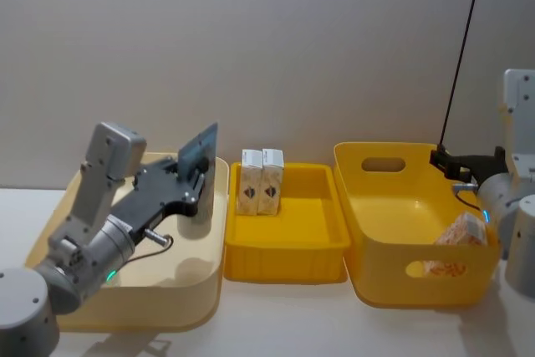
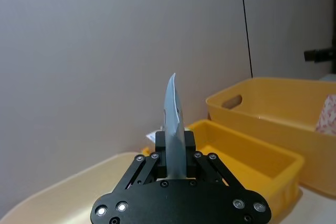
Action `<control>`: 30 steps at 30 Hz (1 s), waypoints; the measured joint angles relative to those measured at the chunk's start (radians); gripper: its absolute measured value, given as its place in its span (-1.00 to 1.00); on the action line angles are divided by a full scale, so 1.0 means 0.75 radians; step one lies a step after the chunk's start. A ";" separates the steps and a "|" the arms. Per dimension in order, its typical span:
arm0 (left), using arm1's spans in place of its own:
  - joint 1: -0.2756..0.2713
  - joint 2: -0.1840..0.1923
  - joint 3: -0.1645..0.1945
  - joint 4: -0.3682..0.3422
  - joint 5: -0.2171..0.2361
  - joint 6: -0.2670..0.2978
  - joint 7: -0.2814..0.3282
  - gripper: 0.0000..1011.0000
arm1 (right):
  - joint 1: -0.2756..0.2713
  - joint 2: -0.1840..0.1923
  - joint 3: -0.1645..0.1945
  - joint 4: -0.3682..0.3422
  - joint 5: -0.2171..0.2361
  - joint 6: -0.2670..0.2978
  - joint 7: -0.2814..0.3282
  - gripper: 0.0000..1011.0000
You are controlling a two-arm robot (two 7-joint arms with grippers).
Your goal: Bimanual collaborative sorting of washing and personal care products
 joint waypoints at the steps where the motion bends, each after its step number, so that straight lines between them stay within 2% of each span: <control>1: -0.002 -0.002 -0.003 0.000 -0.001 -0.007 -0.002 -0.63 | 0.004 0.003 -0.004 0.005 -0.004 -0.004 0.001 0.98; 10: -0.037 -0.028 -0.042 -0.011 -0.038 -0.142 -0.042 -0.63 | 0.044 0.031 -0.048 0.063 -0.052 -0.087 0.036 0.98; 12: -0.048 -0.037 -0.057 -0.016 -0.056 -0.190 -0.060 -0.63 | 0.058 0.045 -0.068 0.081 -0.068 -0.133 0.063 0.98; 19: -0.066 -0.060 -0.092 -0.036 -0.109 -0.284 -0.100 -0.63 | 0.077 0.078 -0.108 0.105 -0.088 -0.220 0.147 0.98; 30: -0.067 -0.088 -0.122 -0.066 -0.170 -0.341 -0.146 -0.63 | 0.078 0.139 -0.156 0.092 -0.086 -0.297 0.321 0.98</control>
